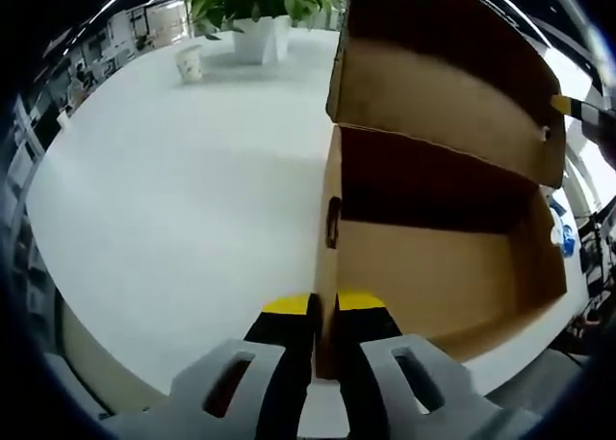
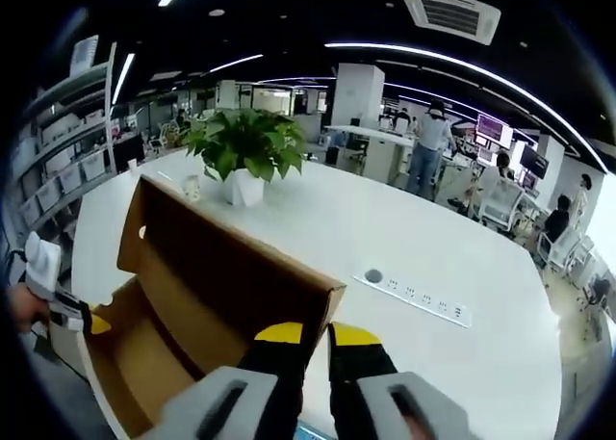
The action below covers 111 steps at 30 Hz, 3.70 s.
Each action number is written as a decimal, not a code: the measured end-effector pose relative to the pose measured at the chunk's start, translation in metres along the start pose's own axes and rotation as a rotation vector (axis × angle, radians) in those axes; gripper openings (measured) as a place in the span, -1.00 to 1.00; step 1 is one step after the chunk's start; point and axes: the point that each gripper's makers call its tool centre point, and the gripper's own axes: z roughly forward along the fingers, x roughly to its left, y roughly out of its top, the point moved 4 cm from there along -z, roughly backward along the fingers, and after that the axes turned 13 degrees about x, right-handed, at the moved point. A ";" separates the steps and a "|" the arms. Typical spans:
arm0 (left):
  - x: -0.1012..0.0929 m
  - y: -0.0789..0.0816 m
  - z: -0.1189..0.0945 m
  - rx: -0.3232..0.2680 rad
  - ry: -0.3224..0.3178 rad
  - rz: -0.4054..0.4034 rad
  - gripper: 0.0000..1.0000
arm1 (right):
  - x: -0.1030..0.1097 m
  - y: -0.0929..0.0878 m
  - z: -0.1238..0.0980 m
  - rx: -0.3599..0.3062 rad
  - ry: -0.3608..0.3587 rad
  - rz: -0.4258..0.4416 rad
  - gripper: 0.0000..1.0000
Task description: Operate the shoe box by opening the lid, removing the specified soft item, and placing it in the target area until the item is outside and the box remains undamaged.
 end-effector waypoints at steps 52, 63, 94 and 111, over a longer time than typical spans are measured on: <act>0.008 0.001 0.010 -0.028 -0.085 0.021 -0.83 | 0.039 -0.056 -0.054 -0.092 -0.034 0.032 -0.98; 0.006 -0.001 0.010 -0.032 -0.113 0.010 -0.81 | 0.050 -0.074 -0.061 -0.086 -0.033 0.035 -0.99; -0.001 -0.011 -0.003 -0.059 -0.211 0.039 -0.70 | 0.071 -0.113 -0.063 -0.035 -0.007 0.067 -0.96; 0.000 -0.011 -0.003 -0.089 -0.236 0.092 -0.63 | 0.089 -0.148 -0.049 0.042 0.054 0.098 -1.00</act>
